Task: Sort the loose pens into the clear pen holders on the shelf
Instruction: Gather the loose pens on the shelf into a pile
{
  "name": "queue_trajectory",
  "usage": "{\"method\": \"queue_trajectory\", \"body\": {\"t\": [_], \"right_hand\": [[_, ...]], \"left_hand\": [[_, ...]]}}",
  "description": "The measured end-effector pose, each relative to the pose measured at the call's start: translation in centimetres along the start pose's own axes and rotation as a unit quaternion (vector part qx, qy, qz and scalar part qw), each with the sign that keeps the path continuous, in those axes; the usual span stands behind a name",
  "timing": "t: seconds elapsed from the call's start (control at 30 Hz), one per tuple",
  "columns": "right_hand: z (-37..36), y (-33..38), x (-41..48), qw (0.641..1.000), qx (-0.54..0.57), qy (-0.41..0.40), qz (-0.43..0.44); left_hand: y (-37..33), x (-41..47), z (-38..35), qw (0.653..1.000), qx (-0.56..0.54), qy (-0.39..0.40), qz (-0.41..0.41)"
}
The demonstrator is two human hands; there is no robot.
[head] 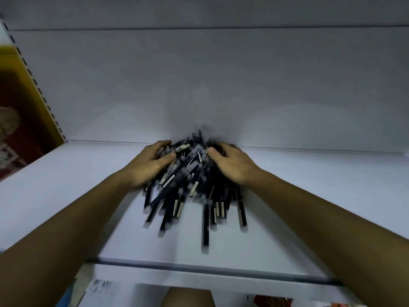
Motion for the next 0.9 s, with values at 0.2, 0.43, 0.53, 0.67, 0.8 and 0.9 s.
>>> {"method": "queue_trajectory", "body": {"t": [0.2,0.43,0.53,0.67,0.8,0.9], "right_hand": [[0.6,1.4,-1.0,0.995,-0.027,-0.059,0.07],[3.2,1.3,-2.5,0.987,-0.133,-0.041,0.084],[5.9,-1.0,-3.9,0.977,-0.202,-0.027,0.059],[11.3,-5.7,-7.4,0.957,-0.288,-0.041,-0.001],[17.8,-10.4,-11.6,0.946,-0.308,-0.081,-0.066],[21.8,-13.1,-14.7,0.938,-0.311,-0.116,-0.102]], "left_hand": [[-0.3,-1.3,0.2,1.0,-0.001,0.006,-0.005],[-2.4,-1.7,1.8,0.98,0.19,-0.048,-0.031],[-4.7,-1.6,1.8,0.948,0.305,-0.047,-0.079],[-9.5,-1.0,-0.8,0.898,0.414,-0.039,-0.144],[-14.5,-0.2,-5.8,0.878,0.433,-0.018,-0.202],[-17.6,0.2,-10.5,0.884,0.411,0.005,-0.223]]}}
Point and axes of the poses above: each hand's wrist, its own x-axis towards the middle knuckle, its own z-axis out of the back of the hand, y = z × x, the point moved 4 cm from there along x, towards the middle knuckle, and after that the axes turned 11 degrees about x, right-handed, at the moved point
